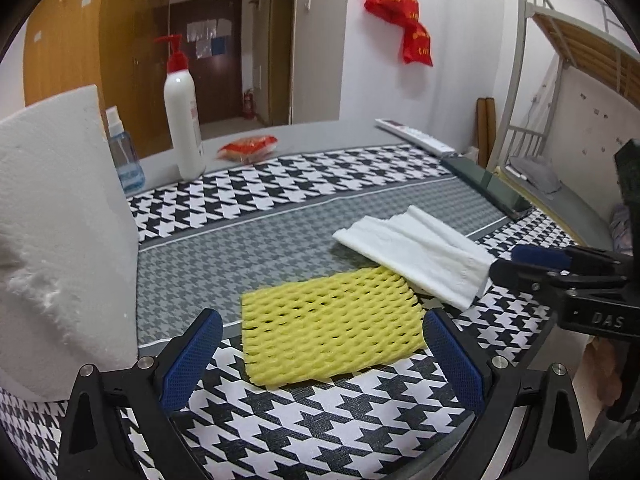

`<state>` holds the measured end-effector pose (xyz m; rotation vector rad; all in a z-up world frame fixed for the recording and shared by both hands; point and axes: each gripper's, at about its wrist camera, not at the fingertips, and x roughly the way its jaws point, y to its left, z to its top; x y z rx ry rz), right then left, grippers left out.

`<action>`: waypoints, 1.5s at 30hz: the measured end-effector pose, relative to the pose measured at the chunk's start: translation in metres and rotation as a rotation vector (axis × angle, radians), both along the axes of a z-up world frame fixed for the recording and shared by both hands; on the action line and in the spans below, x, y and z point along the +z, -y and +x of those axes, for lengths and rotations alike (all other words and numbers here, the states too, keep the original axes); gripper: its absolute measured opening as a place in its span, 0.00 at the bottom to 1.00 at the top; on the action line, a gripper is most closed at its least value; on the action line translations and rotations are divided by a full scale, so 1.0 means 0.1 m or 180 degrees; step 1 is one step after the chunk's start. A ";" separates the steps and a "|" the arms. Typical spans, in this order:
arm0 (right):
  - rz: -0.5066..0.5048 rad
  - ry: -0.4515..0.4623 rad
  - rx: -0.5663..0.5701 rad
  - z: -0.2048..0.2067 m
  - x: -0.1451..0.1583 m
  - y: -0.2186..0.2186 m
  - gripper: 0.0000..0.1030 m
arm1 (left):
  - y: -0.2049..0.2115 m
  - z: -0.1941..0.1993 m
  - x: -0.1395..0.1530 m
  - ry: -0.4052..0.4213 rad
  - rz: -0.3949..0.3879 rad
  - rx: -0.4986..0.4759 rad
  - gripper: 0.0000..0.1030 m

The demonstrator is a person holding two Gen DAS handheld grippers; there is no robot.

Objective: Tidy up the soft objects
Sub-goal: 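Position the right tool over the tissue stack and the left tool over the sponge, then close the left tool on the yellow sponge while the right tool grasps the tissues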

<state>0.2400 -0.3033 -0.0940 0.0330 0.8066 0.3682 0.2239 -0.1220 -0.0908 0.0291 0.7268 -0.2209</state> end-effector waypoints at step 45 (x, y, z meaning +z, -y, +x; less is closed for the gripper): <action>-0.0122 -0.0039 0.0268 0.20 -0.04 -0.22 0.67 | -0.01 0.12 0.02 -0.0133 -0.0022 -0.0063 0.23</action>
